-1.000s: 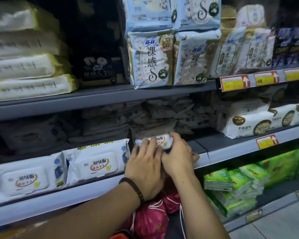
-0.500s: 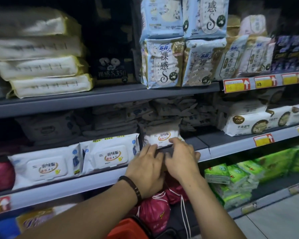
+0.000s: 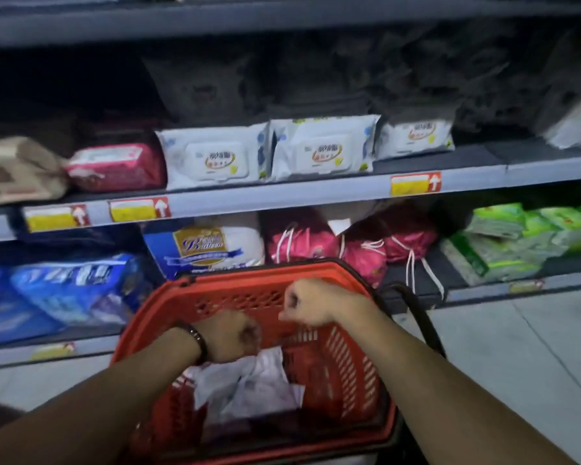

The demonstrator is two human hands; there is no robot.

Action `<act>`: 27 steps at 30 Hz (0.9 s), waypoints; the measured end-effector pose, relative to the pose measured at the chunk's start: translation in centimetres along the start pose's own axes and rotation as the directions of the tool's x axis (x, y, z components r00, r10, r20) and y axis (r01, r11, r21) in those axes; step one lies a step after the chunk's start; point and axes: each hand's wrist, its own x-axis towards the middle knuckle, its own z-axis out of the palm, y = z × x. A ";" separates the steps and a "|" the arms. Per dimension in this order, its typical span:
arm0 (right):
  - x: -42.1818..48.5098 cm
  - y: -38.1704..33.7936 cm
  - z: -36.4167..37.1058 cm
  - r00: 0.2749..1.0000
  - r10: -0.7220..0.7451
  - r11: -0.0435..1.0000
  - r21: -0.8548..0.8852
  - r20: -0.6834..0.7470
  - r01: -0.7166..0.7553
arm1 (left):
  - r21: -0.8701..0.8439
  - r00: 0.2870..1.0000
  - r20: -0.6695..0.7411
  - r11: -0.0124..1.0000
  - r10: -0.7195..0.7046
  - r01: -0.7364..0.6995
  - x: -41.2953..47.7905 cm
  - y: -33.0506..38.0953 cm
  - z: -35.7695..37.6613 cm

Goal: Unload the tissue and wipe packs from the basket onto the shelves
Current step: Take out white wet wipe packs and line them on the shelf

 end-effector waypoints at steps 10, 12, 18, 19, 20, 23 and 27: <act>8.7 2.7 17.6 0.890 0.292 0.951 -0.206 0.350 -0.231 | -0.001 0.916 0.060 0.918 -0.397 0.397 3.9 -9.8 9.9; 9.6 2.9 19.6 0.873 0.291 0.954 -0.192 0.390 -0.232 | -0.020 0.910 0.033 0.910 -0.413 0.414 4.9 -10.4 11.8; 11.5 1.7 22.6 0.907 0.238 0.971 -0.112 0.348 -0.212 | -0.173 0.791 0.032 0.776 -0.611 0.606 6.4 -11.3 15.1; 11.6 1.7 22.6 0.903 0.265 0.964 -0.114 0.339 -0.240 | -0.168 0.781 0.060 0.765 -0.622 0.622 6.7 -11.7 15.4; 11.9 1.9 22.8 0.895 0.292 0.956 -0.115 0.337 -0.268 | -0.163 0.773 0.106 0.755 -0.626 0.635 6.9 -12.1 15.2; 12.0 2.2 22.4 0.873 0.314 0.949 -0.155 0.374 -0.275 | -0.248 0.793 0.225 0.754 -0.566 0.608 6.9 -12.0 14.0; 11.2 2.4 20.4 0.868 0.287 0.958 -0.136 0.404 -0.254 | -0.541 0.831 0.313 0.633 -0.461 0.555 7.2 -11.7 13.7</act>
